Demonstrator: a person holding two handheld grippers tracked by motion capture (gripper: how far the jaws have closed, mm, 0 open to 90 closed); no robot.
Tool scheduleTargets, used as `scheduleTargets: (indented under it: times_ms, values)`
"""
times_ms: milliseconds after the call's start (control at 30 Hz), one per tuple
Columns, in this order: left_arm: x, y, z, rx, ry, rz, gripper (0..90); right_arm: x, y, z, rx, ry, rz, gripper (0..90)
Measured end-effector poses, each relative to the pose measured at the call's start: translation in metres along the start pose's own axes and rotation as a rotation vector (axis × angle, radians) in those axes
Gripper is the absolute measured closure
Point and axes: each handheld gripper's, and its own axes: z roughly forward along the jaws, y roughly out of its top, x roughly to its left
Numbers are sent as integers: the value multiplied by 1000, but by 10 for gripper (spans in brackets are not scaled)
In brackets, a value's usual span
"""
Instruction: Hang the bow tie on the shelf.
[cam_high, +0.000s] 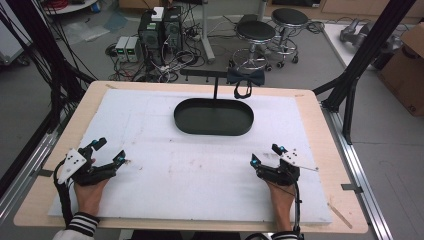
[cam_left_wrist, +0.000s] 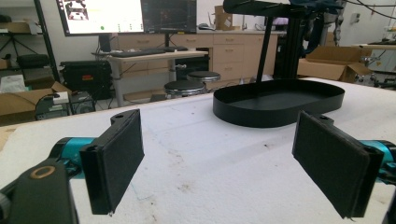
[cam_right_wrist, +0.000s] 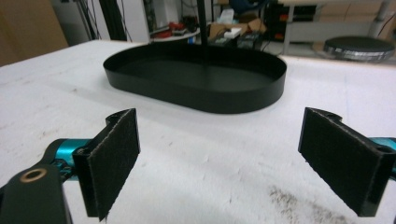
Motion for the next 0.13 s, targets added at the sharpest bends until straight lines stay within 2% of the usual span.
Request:
scheduleTargets:
  times_ms: [133]
  values:
    - [0, 0, 0, -1, 1, -6, 169, -2, 0, 0, -2, -4, 14, 118]
